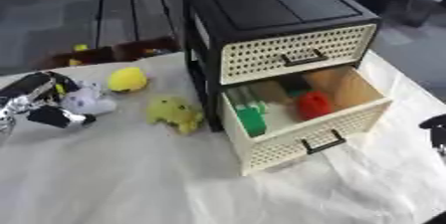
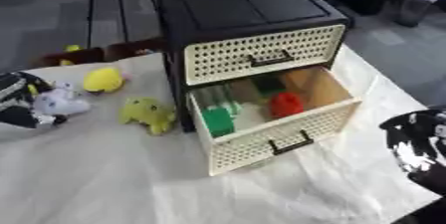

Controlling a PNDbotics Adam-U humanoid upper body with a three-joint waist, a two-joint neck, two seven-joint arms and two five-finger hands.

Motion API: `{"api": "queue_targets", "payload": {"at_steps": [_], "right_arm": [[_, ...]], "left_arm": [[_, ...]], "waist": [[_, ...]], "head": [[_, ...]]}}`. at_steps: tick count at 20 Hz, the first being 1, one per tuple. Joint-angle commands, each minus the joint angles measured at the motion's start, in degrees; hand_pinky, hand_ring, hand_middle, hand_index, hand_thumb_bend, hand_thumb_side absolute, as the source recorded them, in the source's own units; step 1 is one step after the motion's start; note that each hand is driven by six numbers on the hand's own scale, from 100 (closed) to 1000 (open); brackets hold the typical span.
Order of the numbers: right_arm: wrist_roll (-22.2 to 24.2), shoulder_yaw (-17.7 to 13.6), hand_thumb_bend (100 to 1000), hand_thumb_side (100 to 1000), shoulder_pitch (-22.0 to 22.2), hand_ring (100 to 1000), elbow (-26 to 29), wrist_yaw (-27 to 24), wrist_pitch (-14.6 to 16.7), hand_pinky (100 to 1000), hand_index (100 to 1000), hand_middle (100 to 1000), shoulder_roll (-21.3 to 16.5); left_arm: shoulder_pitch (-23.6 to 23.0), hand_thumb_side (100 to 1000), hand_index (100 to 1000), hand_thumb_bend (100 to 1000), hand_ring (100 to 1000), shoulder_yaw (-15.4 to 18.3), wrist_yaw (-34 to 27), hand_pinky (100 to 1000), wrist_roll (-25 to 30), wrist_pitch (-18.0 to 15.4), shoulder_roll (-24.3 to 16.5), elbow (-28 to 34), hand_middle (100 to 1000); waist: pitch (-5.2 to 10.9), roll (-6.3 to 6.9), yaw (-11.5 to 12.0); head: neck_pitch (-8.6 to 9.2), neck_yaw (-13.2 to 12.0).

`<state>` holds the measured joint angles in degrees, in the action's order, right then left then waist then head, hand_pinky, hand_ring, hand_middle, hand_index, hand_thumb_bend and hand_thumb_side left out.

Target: Pick up objects from table and place into drawer.

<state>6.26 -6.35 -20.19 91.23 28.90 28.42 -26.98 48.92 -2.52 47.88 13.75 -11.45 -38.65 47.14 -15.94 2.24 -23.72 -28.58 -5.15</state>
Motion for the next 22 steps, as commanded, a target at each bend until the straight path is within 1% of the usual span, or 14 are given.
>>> {"api": "queue_targets", "payload": {"at_steps": [1, 3, 6, 7, 8, 9, 10, 11, 12, 13, 16, 17, 18, 22], "right_arm": [[-0.01, -0.65, 100, 806, -0.85, 242, 1.31, -0.26, 0.02, 100, 659, 350, -1.06], [0.03, -0.66, 100, 806, -0.85, 241, 1.33, -0.18, 0.02, 100, 659, 350, -0.97], [0.0, -0.75, 100, 805, -0.81, 241, 1.34, -0.06, -0.04, 100, 659, 349, -0.88], [-0.03, -0.78, 100, 805, -0.8, 241, 1.35, -0.05, -0.05, 100, 658, 349, -0.86], [-0.04, -0.81, 100, 805, -0.78, 241, 1.35, -0.02, -0.07, 100, 658, 349, -0.82], [-0.04, -0.83, 100, 804, -0.76, 241, 1.35, 0.01, -0.09, 100, 658, 349, -0.77], [-0.05, -0.88, 100, 804, -0.72, 241, 1.34, 0.04, -0.13, 100, 658, 349, -0.73], [-0.06, -0.93, 100, 804, -0.68, 241, 1.33, 0.07, -0.17, 100, 658, 349, -0.71], [-0.09, -0.99, 100, 803, -0.61, 241, 1.31, 0.09, -0.23, 100, 657, 349, -0.69], [-0.11, -1.05, 100, 802, -0.51, 241, 1.29, 0.1, -0.28, 100, 657, 349, -0.68], [-0.08, -1.18, 100, 801, -0.12, 241, 1.13, 0.14, -0.5, 100, 657, 348, -0.54], [-0.07, -1.23, 100, 810, 0.05, 241, 1.06, 0.14, -0.59, 100, 656, 348, -0.51], [-0.04, -1.3, 100, 800, 0.28, 241, 0.97, 0.16, -0.7, 100, 657, 348, -0.5], [0.09, -1.52, 100, 802, 1.47, 240, 0.61, 0.21, -1.1, 100, 656, 348, -0.38]], "left_arm": [[0.97, 403, 703, 632, 506, 0.84, 3.58, 569, -0.87, -1.25, -0.11, 0.36, 586], [0.93, 347, 664, 581, 467, 1.15, 5.7, 534, -1.66, -1.51, 0.35, 0.21, 546], [0.88, 237, 598, 449, 391, 1.72, 8.8, 464, -2.83, -1.76, 1.01, -0.19, 480], [0.87, 189, 564, 374, 355, 1.93, 9.61, 429, -3.2, -1.8, 1.18, -0.34, 452], [0.85, 127, 522, 266, 309, 2.15, 10.13, 385, -3.74, -1.7, 1.3, -0.39, 411], [0.79, 100, 504, 215, 290, 2.33, 10.36, 368, -4.39, -1.52, 1.37, -0.33, 394], [0.74, 100, 467, 135, 249, 2.53, 10.25, 334, -5.14, -1.25, 1.37, -0.08, 358], [0.63, 100, 460, 124, 242, 2.58, 9.91, 327, -5.91, -0.97, 1.34, 0.26, 351], [0.63, 105, 402, 100, 178, 2.63, 9.37, 268, -6.66, -0.81, 1.2, 0.94, 293], [0.55, 112, 386, 100, 159, 2.6, 8.61, 251, -7.35, -0.7, 0.99, 1.93, 277], [0.31, 119, 366, 100, 139, 2.27, 5.9, 230, -8.2, -0.42, 0.02, 5.85, 257], [0.22, 241, 365, 100, 138, 2.04, 4.93, 229, -7.92, -0.5, -0.4, 7.36, 258], [0.2, 118, 365, 100, 138, 1.84, 3.91, 229, -7.57, -0.74, -0.86, 8.96, 256], [-0.5, 109, 367, 100, 144, 0.56, -2.06, 233, -5.37, -0.35, -2.68, 16.75, 260]], "waist": [[0.76, -0.11, -0.11], [0.73, -0.07, -0.14], [0.73, -0.05, -0.15], [0.74, -0.04, -0.13], [0.77, -0.05, -0.1], [0.82, -0.06, -0.07], [0.92, -0.09, 0.01], [1.0, -0.12, 0.06], [1.21, -0.17, 0.21], [1.45, -0.23, 0.39], [2.57, -0.5, 1.1], [2.99, -0.58, 1.37], [3.54, -0.66, 1.73], [5.86, -1.04, 3.24]], "head": [[0.43, -0.02], [0.47, -0.03], [0.47, -0.03], [0.46, -0.05], [0.39, -0.05], [0.34, -0.05], [0.27, -0.02], [0.2, 0.01], [0.05, 0.03], [-0.14, 0.05], [-0.71, 0.22], [-0.87, 0.27], [-1.08, 0.32], [-1.92, 0.66]]}}
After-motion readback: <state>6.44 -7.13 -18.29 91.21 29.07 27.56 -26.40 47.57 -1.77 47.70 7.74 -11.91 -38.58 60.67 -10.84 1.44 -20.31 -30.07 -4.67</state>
